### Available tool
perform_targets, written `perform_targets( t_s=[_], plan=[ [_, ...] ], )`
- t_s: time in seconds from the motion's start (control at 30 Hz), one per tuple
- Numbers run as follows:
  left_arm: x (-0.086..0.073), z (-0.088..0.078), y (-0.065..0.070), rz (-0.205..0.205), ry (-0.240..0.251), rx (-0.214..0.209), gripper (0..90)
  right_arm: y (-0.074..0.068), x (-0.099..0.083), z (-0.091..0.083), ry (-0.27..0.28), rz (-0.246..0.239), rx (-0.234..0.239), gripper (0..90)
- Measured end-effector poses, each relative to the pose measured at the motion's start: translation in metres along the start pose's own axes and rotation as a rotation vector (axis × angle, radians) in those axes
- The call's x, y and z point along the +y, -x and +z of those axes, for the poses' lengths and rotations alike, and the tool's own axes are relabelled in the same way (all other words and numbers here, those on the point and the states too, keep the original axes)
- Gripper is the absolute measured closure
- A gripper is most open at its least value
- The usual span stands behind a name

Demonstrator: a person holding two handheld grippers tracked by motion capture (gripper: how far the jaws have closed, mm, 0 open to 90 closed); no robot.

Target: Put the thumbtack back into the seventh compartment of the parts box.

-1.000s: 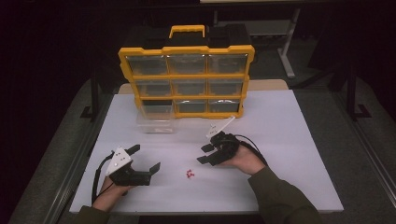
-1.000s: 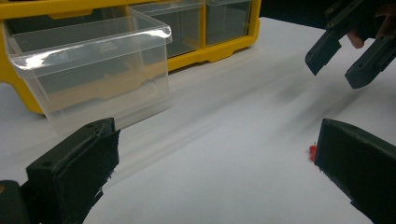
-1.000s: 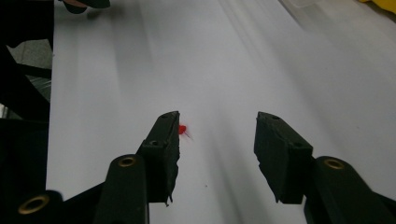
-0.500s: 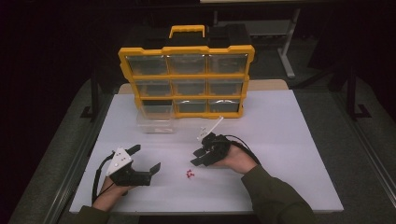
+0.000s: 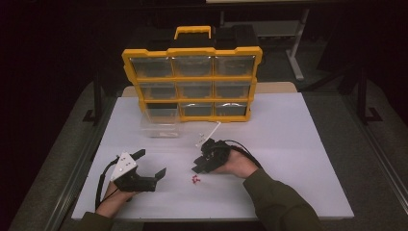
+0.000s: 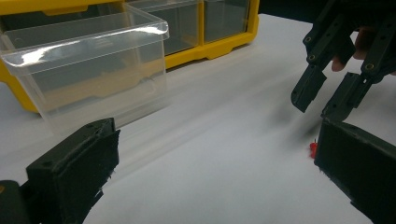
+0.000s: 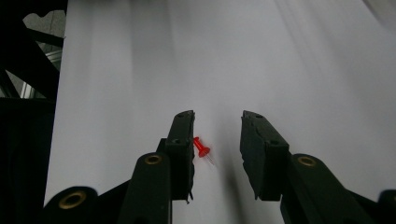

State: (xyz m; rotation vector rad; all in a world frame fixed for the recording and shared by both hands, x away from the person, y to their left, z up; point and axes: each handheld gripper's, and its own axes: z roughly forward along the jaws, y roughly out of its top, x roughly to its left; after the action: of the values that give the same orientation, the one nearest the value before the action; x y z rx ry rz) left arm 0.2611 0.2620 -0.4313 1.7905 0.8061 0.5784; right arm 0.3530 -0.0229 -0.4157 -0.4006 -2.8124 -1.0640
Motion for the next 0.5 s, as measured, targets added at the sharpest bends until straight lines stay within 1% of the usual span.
perform_targets(
  t_s=[0.1,0.23,0.3,0.33,0.5],
  plan=[
    [0.000,0.000,0.000,-0.002,-0.001,0.000,0.0,-0.001,0.002,0.003,-0.013,-0.006,0.008,66.0],
    [0.000,0.000,0.000,-0.003,-0.001,0.000,0.0,-0.002,0.003,0.008,-0.037,-0.023,0.006,67.8],
    [0.000,0.001,0.000,0.004,-0.004,-0.001,0.0,-0.003,0.003,0.010,-0.049,-0.026,0.009,68.7],
    [0.000,0.001,0.000,0.004,-0.004,-0.001,0.0,-0.003,0.003,0.010,-0.060,-0.030,0.002,69.3],
    [0.000,0.001,0.001,0.006,-0.002,-0.002,0.0,-0.003,0.002,0.014,-0.067,-0.037,0.009,71.3]
  ],
)
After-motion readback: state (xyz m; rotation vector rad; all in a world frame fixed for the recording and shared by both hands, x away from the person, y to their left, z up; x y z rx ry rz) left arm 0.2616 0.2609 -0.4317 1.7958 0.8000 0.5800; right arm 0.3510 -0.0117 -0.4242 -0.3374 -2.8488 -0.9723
